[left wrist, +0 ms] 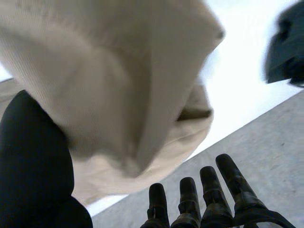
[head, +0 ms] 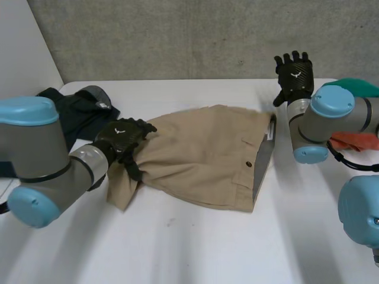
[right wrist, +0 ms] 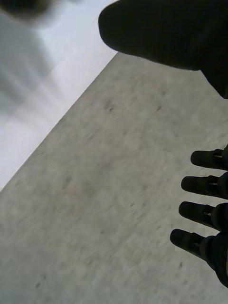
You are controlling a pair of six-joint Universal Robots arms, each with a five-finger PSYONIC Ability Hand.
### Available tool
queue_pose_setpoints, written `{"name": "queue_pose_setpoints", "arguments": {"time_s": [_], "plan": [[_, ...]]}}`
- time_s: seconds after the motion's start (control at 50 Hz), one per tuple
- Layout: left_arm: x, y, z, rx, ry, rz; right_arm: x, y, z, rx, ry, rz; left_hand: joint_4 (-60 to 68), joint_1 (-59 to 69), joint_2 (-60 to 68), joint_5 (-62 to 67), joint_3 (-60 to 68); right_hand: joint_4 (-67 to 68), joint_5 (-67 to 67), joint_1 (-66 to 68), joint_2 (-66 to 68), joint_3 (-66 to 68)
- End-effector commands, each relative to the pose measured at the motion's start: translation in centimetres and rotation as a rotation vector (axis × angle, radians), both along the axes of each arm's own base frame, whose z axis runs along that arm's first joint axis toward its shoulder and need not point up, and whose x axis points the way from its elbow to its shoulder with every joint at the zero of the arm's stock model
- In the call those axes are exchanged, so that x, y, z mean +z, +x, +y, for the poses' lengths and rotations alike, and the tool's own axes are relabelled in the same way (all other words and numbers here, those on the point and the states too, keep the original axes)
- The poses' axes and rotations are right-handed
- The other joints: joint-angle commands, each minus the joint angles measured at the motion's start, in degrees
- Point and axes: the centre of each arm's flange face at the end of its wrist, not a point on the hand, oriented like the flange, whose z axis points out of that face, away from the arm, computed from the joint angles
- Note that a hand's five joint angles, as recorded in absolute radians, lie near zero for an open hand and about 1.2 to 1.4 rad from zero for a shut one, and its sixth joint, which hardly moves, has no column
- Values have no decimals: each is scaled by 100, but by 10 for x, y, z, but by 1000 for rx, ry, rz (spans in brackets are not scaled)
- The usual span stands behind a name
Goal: Fold the laundry.
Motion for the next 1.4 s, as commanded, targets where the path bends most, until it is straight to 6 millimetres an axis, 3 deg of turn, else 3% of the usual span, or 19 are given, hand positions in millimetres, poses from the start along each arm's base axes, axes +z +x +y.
{"name": "queue_pose_setpoints", "arguments": {"time_s": [0.02,0.1,0.2,0.28,0.36,0.44,0.5,0.64,0.7,0.84,0.9,0.98,1.0,1.08,1.18,1.32,1.4], "plan": [[29,20,-19,107,-93,-45,58,-16,39,-105,127,33,-140,-88,-171,-292,-223,-227,-319,-253,-186,-204],[48,31,-6,100,-123,-31,84,-18,82,-50,219,72,-140,-88,-171,-292,-223,-227,-319,-253,-186,-204],[64,45,14,111,-151,-46,87,-18,140,51,375,139,-140,-88,-171,-292,-223,-227,-319,-253,-186,-204],[58,55,43,112,-99,-74,67,-17,194,156,557,192,-123,-70,-153,-275,-206,460,368,434,501,483],[41,56,66,79,0,-91,38,-13,231,235,690,225,1407,1459,1376,1254,1323,1502,1410,1476,1543,1525],[27,50,87,22,90,-104,15,-5,256,290,730,228,2886,2939,2856,2734,2803,2076,1985,2050,2118,2099],[19,48,95,3,135,-118,1,2,268,321,693,221,3177,3230,3147,3025,3094,2278,2186,2251,2319,2300],[6,49,86,20,173,-139,-16,16,277,359,589,211,2608,2660,2578,2456,2525,2346,2255,2320,2388,2369],[-1,55,69,57,181,-142,-25,19,278,347,588,223,1684,1736,1653,1532,1601,2280,2188,2254,2321,2303],[-17,64,41,96,187,-158,-39,19,275,308,596,245,1026,1078,995,873,942,2363,2271,2337,2404,2386],[-22,66,30,97,185,-172,-42,20,271,295,566,246,488,540,457,336,405,3502,3410,3476,3543,3525],[-26,64,24,82,177,-193,-42,23,264,286,495,255,184,236,153,32,101,6260,6168,6234,6301,6283],[-28,64,23,79,179,-198,-41,23,263,281,477,258,184,236,153,32,101,6768,6676,6741,6809,6790],[-31,63,16,74,167,-213,-36,20,258,241,416,280,184,236,153,32,101,6773,6681,6747,6814,6796],[-32,61,5,64,137,-215,-12,18,256,225,344,243,419,471,388,267,336,6773,6681,6747,6814,6796],[-35,55,-8,41,105,-228,15,14,250,207,298,167,1645,1698,1615,1493,1562,6773,6681,6747,6814,6796],[-38,48,-9,26,92,-240,20,14,247,202,294,152,1915,1967,1884,1762,1831,6773,6681,6747,6814,6796]]}}
